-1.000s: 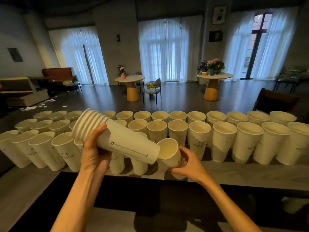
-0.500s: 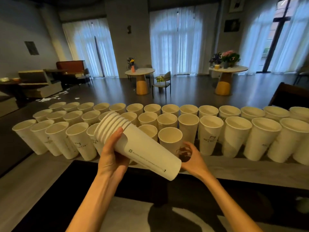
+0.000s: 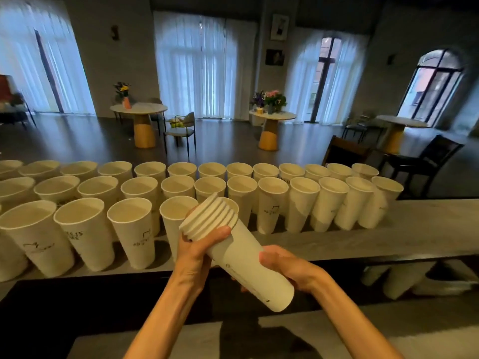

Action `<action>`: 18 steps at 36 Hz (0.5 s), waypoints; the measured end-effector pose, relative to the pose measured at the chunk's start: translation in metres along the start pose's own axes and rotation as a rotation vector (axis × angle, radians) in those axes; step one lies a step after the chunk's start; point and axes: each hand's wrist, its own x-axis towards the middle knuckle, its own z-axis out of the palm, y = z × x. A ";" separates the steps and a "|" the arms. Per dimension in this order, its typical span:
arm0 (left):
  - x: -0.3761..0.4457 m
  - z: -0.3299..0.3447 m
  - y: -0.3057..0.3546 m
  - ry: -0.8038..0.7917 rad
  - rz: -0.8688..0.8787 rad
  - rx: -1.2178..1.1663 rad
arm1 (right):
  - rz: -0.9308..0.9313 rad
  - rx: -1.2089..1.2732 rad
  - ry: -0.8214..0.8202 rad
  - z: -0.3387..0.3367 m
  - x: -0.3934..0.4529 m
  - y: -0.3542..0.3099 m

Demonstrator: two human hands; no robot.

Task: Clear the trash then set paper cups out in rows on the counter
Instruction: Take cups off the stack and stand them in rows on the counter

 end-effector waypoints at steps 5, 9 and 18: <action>0.001 0.002 0.002 0.029 0.084 0.081 | -0.020 -0.145 0.160 -0.002 0.001 -0.011; 0.006 -0.004 0.013 0.097 0.130 0.065 | -0.052 -0.353 0.246 -0.012 0.008 -0.012; 0.008 -0.022 0.079 0.179 0.182 -0.322 | -0.096 -0.294 0.676 -0.050 0.027 0.018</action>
